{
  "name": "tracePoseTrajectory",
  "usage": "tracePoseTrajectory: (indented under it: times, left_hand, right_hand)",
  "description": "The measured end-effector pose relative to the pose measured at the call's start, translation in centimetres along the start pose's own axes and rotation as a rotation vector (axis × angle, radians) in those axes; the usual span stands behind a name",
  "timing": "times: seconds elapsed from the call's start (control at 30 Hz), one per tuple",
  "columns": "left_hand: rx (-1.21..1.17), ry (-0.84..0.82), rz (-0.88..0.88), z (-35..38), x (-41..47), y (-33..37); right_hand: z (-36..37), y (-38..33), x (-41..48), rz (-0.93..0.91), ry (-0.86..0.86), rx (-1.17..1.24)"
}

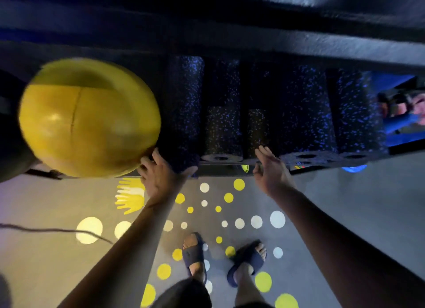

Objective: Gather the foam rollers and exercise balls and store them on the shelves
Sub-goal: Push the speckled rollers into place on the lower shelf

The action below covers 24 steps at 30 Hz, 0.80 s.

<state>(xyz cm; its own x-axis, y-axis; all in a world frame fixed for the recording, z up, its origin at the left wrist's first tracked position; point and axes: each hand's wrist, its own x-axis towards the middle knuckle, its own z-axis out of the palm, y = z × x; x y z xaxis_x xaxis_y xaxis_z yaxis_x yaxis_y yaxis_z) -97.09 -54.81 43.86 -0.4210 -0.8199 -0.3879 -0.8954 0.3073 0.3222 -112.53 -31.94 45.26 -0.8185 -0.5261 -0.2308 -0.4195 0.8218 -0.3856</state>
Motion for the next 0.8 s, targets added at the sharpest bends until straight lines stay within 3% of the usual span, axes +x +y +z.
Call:
tracePoseTrajectory:
  times: [0.07, 0.13, 0.33, 0.53, 0.8]
  left_hand:
    - [-0.118, -0.169, -0.188, 0.9, -0.1, -0.5]
    - [-0.270, -0.235, -0.269, 1.7, 0.1, -0.5]
    - [-0.493, -0.202, -0.313, 0.1, -0.6, -0.4]
    - [-1.135, -0.317, -0.334, -5.2, -3.1, 0.3]
    - [-1.136, -0.371, -0.191, -6.8, -5.8, 2.9]
  right_hand:
    - [-1.3, -0.6, -1.9, 0.011, 0.038, 0.048]
    - [-3.0, -1.1, -3.0, 0.051, 0.084, 0.070]
    - [-6.3, -1.6, -4.6, 0.081, 0.095, 0.091]
    - [-8.8, -3.4, -5.6, 0.114, 0.033, 0.117]
    - [-11.6, -1.4, -1.8, 0.036, 0.030, -0.044]
